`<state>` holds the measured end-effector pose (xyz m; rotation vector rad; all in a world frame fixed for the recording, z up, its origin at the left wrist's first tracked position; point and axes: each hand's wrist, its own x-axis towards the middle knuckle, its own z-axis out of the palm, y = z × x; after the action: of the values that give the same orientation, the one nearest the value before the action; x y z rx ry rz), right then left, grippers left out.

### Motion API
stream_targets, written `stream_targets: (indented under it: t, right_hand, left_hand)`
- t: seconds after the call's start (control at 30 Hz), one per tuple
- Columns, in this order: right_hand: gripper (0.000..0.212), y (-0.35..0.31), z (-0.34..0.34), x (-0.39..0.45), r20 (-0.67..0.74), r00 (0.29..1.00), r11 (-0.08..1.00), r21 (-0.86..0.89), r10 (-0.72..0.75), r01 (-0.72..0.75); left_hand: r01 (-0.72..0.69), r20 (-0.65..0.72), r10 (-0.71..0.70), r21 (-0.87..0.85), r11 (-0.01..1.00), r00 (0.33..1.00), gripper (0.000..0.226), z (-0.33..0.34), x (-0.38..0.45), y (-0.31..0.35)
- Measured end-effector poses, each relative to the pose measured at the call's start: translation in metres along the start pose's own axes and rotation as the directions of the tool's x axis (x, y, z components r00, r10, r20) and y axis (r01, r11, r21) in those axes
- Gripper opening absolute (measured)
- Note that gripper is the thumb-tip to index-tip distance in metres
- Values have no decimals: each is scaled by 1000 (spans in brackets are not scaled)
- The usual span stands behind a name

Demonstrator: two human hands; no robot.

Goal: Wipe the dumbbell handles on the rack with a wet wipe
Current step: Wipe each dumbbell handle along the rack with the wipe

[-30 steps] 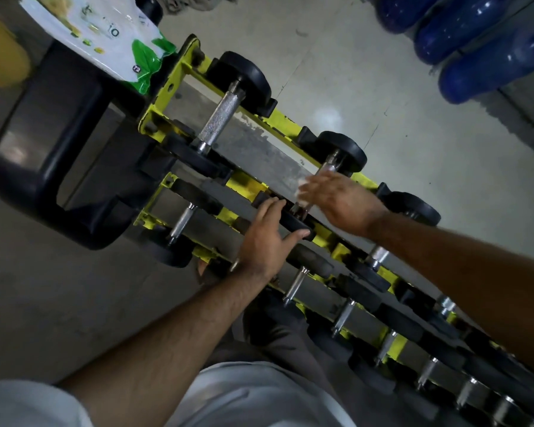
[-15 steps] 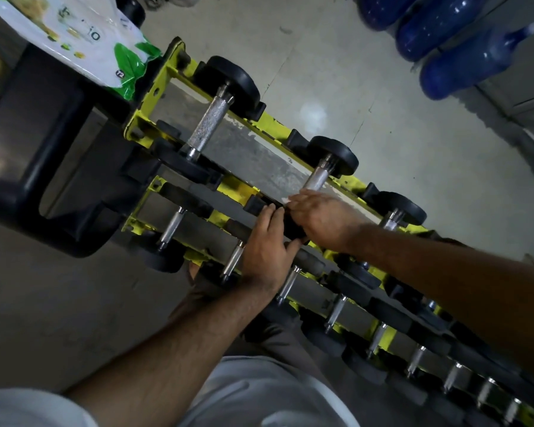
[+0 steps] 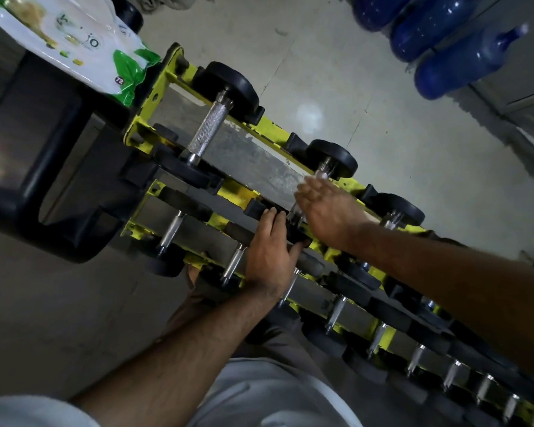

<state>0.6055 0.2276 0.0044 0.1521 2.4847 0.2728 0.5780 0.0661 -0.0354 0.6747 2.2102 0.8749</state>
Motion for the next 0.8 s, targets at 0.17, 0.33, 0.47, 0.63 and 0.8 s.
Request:
stream_targets:
  t: [0.17,0.33,0.47,0.63,0.8]
  right_hand:
    - [59,16,-9,2,-42,991,991,51,125,-123]
    - [53,4,5,-6,-83,996,990,136,-14,25]
    - [55,16,5,1,-120,985,977,185,127,-104]
    - [51,17,24,-8,-161,982,972,192,-103,133]
    - [55,8,33,-8,-249,968,961,267,2,67]
  left_hand:
    - [-13,14,13,8,1000,1000,75,-1,1,0]
    - [-12,20,11,14,1000,1000,74,-1,0,-1]
    - [-3,25,3,-6,1000,1000,75,-3,2,-3]
    - [-6,32,6,-17,1000,999,74,-5,3,-3]
    - [-6,14,6,-20,1000,1000,71,-3,2,-2]
